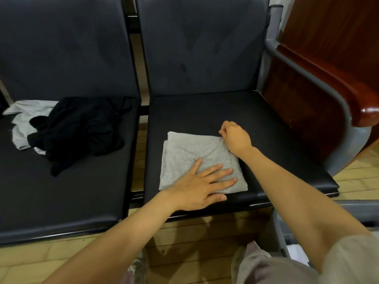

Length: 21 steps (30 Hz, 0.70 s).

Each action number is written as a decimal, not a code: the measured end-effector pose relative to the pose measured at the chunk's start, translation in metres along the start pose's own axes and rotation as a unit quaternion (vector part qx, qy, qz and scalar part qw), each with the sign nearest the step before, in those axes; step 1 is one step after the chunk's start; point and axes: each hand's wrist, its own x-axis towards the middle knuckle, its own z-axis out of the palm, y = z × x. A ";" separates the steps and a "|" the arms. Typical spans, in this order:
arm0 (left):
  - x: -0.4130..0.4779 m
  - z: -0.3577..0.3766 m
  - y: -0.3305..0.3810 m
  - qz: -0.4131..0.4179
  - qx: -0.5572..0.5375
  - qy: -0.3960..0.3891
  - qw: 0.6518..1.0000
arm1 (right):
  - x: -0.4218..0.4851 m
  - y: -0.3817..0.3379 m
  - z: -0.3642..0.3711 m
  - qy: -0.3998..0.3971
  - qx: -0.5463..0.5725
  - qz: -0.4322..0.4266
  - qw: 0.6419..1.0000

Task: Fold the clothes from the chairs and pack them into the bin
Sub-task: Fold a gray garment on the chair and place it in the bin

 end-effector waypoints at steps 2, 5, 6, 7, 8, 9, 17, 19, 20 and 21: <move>-0.003 -0.009 0.001 -0.005 -0.118 0.012 0.993 | 0.000 0.001 -0.006 0.019 -0.022 0.013 0.999; -0.010 -0.027 -0.013 -0.105 -0.256 0.197 0.941 | -0.010 -0.011 -0.016 0.092 -0.001 -0.013 0.996; -0.012 -0.031 -0.021 -0.160 -0.228 0.267 0.923 | -0.019 -0.020 -0.017 0.117 0.024 -0.039 0.992; -0.012 -0.032 -0.029 -0.214 -0.190 0.309 0.907 | -0.030 -0.029 -0.017 0.131 0.047 -0.064 0.988; -0.013 -0.032 -0.035 -0.253 -0.157 0.309 0.903 | -0.043 -0.036 -0.014 0.128 0.059 -0.086 0.986; -0.013 -0.030 -0.038 -0.278 -0.131 0.266 0.914 | -0.055 -0.041 -0.010 0.103 0.053 -0.099 0.988; -0.016 -0.011 -0.050 -0.393 -0.093 0.009 0.915 | -0.077 -0.028 0.004 -0.169 -0.055 -0.007 0.984; -0.019 -0.011 -0.045 -0.394 -0.078 0.014 0.916 | -0.079 -0.023 0.002 -0.131 0.000 0.008 0.991; -0.021 -0.010 -0.043 -0.396 -0.072 0.020 0.915 | -0.082 -0.018 0.002 -0.100 0.025 0.027 0.994; -0.024 -0.009 -0.040 -0.400 -0.071 0.028 0.913 | -0.086 -0.013 0.002 -0.078 0.041 0.048 0.995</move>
